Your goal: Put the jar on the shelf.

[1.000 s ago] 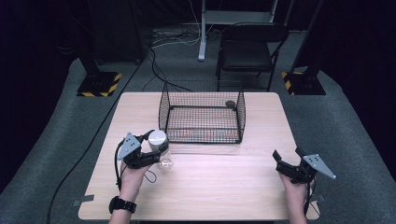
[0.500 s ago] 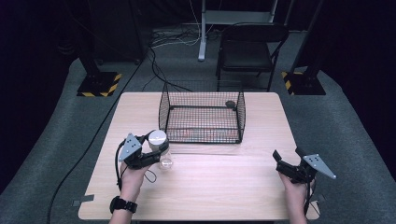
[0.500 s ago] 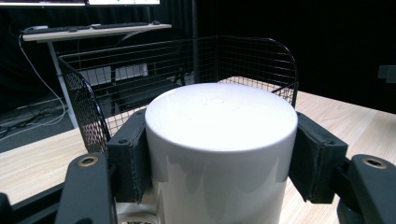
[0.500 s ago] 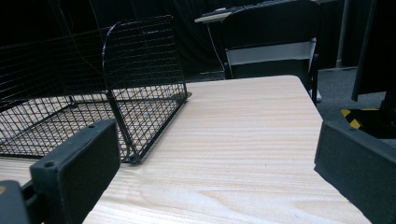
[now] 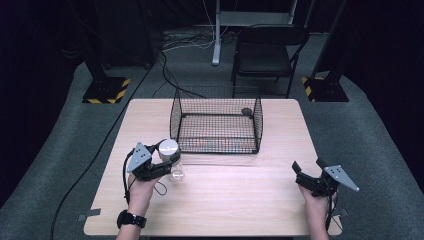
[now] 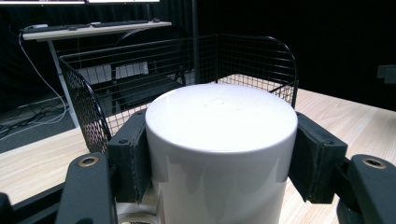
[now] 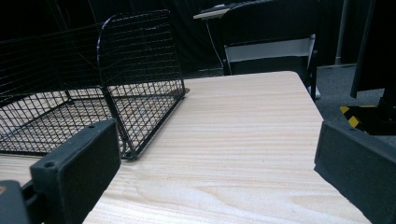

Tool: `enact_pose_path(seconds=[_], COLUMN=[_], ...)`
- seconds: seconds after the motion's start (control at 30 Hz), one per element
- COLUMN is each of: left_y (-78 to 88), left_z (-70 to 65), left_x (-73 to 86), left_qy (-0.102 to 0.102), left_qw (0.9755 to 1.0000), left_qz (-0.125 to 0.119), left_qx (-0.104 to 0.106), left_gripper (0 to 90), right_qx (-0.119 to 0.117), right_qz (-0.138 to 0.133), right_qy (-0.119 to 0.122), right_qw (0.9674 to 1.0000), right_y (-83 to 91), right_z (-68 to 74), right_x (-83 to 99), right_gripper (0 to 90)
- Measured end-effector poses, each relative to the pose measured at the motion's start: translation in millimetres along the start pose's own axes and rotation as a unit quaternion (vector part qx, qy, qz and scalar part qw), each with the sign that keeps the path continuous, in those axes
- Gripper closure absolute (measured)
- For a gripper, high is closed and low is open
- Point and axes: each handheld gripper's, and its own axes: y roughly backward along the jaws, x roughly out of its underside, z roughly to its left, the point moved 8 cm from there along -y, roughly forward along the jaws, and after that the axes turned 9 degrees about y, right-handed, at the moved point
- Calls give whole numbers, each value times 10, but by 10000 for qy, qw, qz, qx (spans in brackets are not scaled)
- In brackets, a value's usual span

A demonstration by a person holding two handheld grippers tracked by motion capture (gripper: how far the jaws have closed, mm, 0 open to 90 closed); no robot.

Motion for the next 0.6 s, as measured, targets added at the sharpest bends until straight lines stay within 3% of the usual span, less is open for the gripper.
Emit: enact_pose_path(seconds=[0.2,0.6], left_y=[34,139], left_z=[-27,-95], left_x=[-89,-465], left_qy=[2,20], left_qw=[10000,9998], left_qz=[-35,-103], left_qx=[42,192], left_gripper=[323,323], right_qx=[11,6], right_qz=[12,21], right_qy=[-2,5], right_qw=[10000,10000], right_y=[-1,-4], right_z=[-9,-3], right_x=[10,14], right_gripper=[0,0])
